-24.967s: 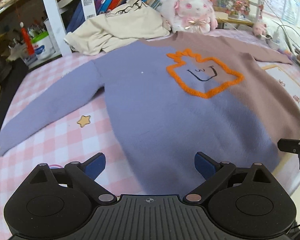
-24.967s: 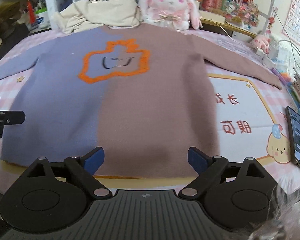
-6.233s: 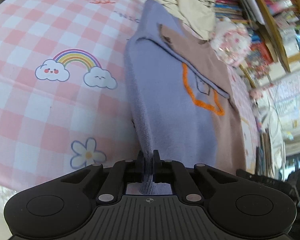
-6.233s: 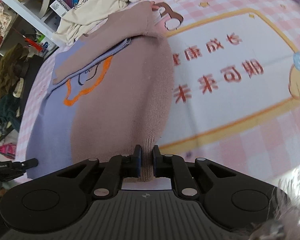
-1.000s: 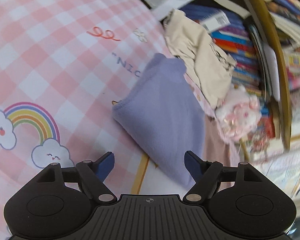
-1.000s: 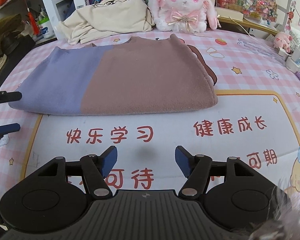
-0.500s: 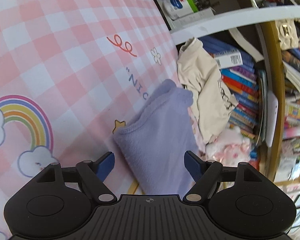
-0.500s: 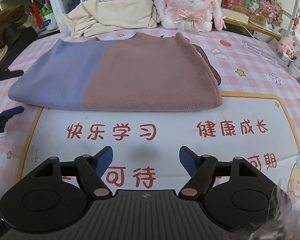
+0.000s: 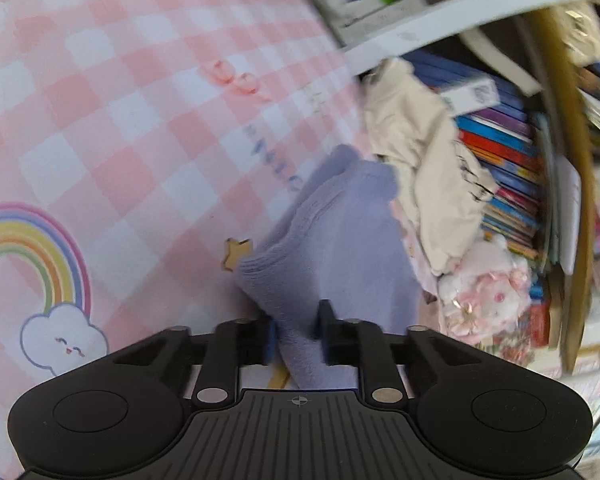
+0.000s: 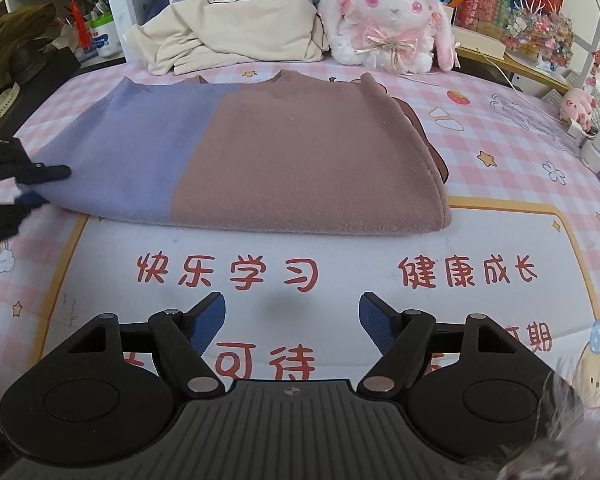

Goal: Fold clothes
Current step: 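Grasp the side edge of the lavender half with the left gripper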

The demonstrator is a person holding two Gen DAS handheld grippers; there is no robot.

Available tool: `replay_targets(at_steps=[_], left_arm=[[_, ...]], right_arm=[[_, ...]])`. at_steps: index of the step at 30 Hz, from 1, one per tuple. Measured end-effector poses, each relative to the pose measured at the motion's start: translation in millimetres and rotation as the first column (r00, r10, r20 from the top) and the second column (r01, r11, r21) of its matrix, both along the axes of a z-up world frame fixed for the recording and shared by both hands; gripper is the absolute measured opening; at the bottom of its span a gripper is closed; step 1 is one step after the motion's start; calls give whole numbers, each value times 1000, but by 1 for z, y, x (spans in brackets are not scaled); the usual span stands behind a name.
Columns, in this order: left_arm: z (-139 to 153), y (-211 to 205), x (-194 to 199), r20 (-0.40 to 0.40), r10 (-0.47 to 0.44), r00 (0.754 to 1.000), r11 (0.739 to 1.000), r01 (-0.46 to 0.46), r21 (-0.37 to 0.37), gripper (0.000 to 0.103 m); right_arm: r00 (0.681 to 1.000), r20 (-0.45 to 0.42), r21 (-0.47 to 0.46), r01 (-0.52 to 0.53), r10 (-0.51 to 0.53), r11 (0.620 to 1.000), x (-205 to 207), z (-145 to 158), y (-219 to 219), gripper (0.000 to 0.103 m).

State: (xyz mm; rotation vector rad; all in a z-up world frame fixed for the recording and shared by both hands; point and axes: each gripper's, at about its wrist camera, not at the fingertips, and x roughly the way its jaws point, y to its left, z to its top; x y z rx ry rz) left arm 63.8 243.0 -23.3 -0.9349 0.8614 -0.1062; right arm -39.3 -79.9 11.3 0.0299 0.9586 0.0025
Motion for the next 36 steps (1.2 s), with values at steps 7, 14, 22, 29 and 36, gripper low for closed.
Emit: replay_targets(at_steps=[7,14,22,29,36], left_arm=[[13,-8,-3,60,-63,996,997,60,58,28],[-29,5,-1,-92,13,996,981,-31,-193,31],[-38,8,3,-111,78,991,956,-106,-273,31],[-38,6,7,-128,122,984,949,-153,-275,31],[-38,7,12,-123,94,988,963,-121,-240,18]], right_arm=[[1000,-4,3,-7,7,1000,-1,-1,2,73],[1000,-6,2,-2,2,1000,-3,-1,1,73],[1000,-7,-4,-22,22,1000,-4,-2,5,73],[1000,-9,9,6,-6,1000,-2,-2,2,73],[1000,0,13,15,-15,1000,-2,-1,1,73]])
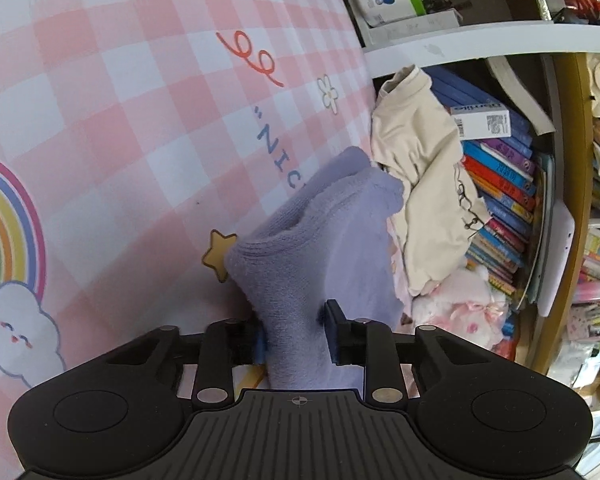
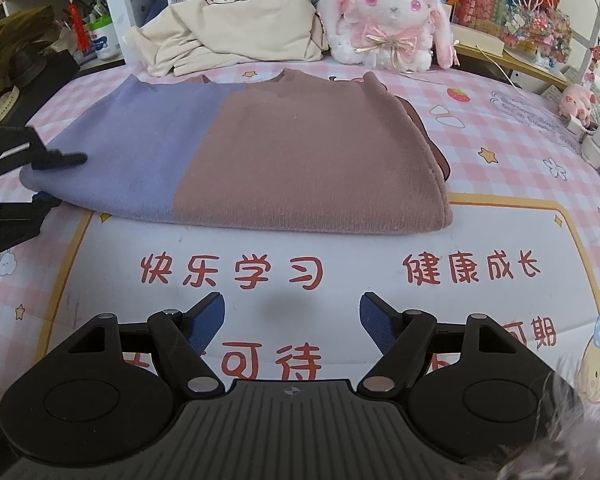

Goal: Fold clothes
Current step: 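Grasp the side edge of the lavender half with the left gripper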

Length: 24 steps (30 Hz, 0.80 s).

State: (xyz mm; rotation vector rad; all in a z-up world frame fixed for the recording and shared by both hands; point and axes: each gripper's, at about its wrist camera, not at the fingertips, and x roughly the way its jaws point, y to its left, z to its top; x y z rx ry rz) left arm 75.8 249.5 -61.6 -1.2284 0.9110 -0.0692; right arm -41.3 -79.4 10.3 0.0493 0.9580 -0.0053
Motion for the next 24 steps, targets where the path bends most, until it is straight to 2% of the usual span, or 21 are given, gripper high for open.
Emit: replay_targets(at_steps=[3,7,17,21,24], left_arm=[[0,2,-1,4,-15,1000,1000,15,21,14],[4,11,-9,20,-28,999,998,27,61,13],[2,69,-47,19,-16,1000,998,15,67,14],[2,83,-55,20,-8,1000,997,6,83,15],[-1,86,-55,7,11,1000,998,-11,59,17]], right_arm=[[1000,-3,8,11,-11,1000,1,0,-2,73],[1000,-2,12,4,-4,1000,2,-1,1,73],[999,-10,38,-45,45,998,13,-4,11,73],[999,29,65,-40,38,997,15,0,12,73],[997,80,106,-17,9,994,18,6,7,73]])
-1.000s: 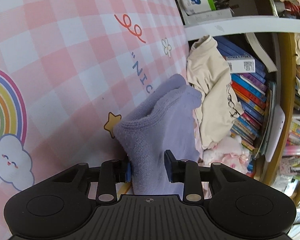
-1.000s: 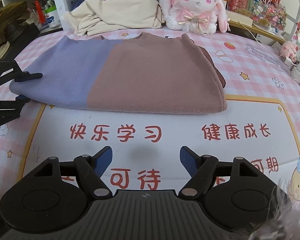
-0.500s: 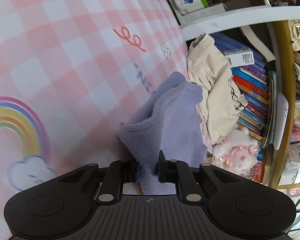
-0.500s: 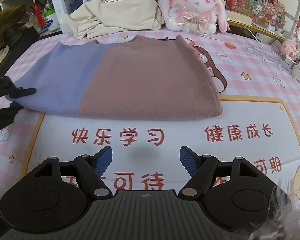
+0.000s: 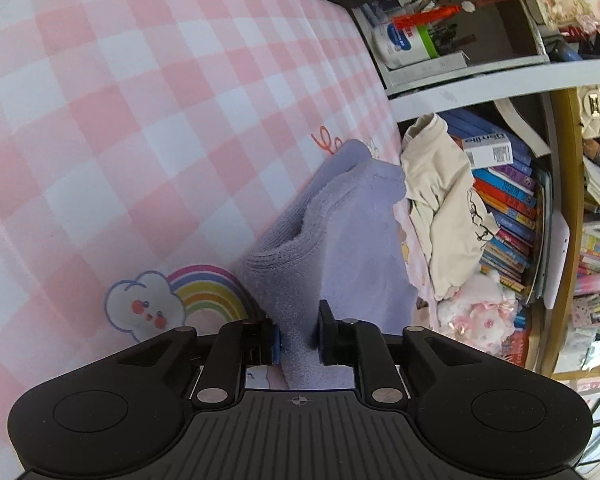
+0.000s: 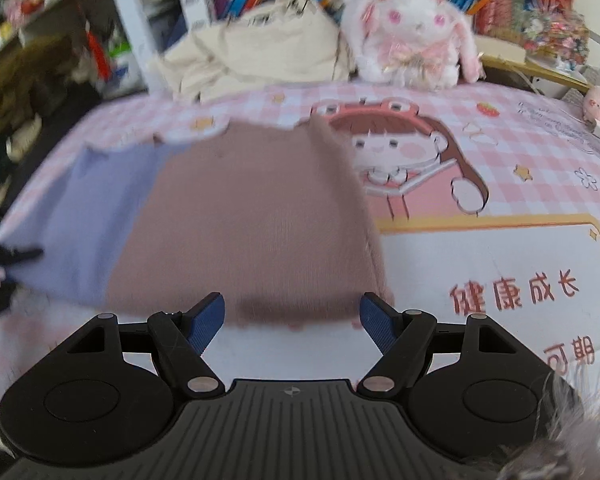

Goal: Fold clothes
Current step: 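Grasp the side edge of the lavender half with the left gripper, then lift the lavender half with the left gripper and fold it over the mauve half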

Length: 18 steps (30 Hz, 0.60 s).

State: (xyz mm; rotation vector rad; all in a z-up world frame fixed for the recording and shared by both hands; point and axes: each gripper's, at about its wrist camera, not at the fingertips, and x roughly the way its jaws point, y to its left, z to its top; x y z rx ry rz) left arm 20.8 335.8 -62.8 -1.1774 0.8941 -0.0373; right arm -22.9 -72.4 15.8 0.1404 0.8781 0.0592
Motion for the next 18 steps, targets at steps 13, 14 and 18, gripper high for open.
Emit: replay_targets(at_steps=[13,14,18], left_arm=[[5,-7,3,24,-23,999,998,21,64,18],[4,-7,3,27,-24,999,998,22,66,17],[5,-9,1,37,-20,999,996,17,92,16]], right_arm=[[999,-41,-61,-1,-1,998,23,-16,1,44],[999,-44,-64,-4,1,998,23,-16,1,43],[999,-53,-69,-10,7,998,19,-16,3,43]])
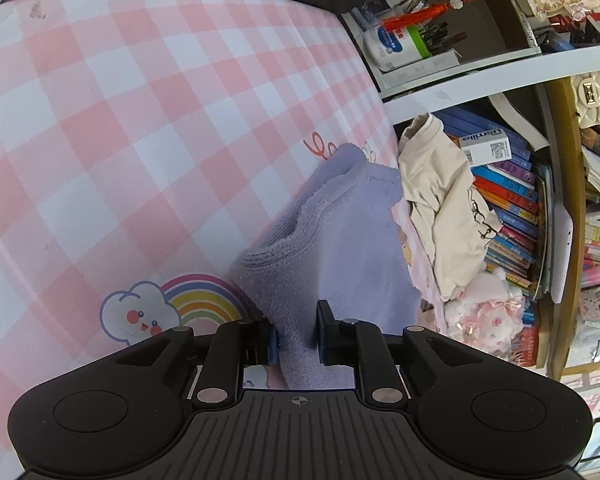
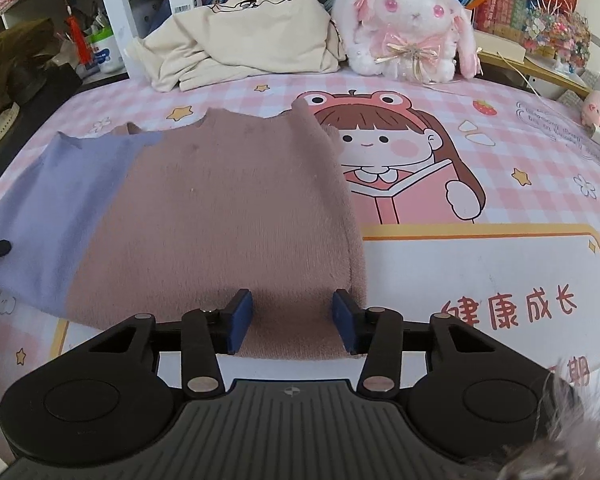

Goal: Fold clothes
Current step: 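Lift the lavender half with the left gripper and fold it over the mauve half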

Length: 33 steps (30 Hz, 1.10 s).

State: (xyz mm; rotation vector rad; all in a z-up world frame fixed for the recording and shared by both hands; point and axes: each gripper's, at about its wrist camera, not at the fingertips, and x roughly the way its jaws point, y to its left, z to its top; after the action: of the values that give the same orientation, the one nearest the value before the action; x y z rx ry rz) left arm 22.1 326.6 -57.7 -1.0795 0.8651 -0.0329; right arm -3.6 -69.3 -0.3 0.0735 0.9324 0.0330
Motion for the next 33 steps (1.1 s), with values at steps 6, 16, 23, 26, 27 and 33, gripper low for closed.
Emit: replay_targets(at_steps=[6,16,23,26,27,33], left_arm=[[-1,0,-2,12,6,1000,1000,-6,21,16],[31,-20,-8,93,-19,995,981,1,194,14],[80,-60,-13,198,-109,974,924,26,382,12],[101,-84,-14,230,-154,961,888,33,458,12],[108,-93,-14,240,-166,956,876,32,480,12],[140,-149,-20,278,-251,927,813,46,580,12]], right_arm=[[1000,-3,-9,-8,8,1000,-3,-1,1,43],[998,-22,40,-54,55,998,5,-3,-10,45],[991,-32,88,-125,128,988,9,-4,-22,45],[984,-35,100,-170,174,980,11,-5,-27,45],[981,-35,109,-183,188,977,12,-6,-29,45],[962,-31,162,-263,272,951,17,-8,-44,46]])
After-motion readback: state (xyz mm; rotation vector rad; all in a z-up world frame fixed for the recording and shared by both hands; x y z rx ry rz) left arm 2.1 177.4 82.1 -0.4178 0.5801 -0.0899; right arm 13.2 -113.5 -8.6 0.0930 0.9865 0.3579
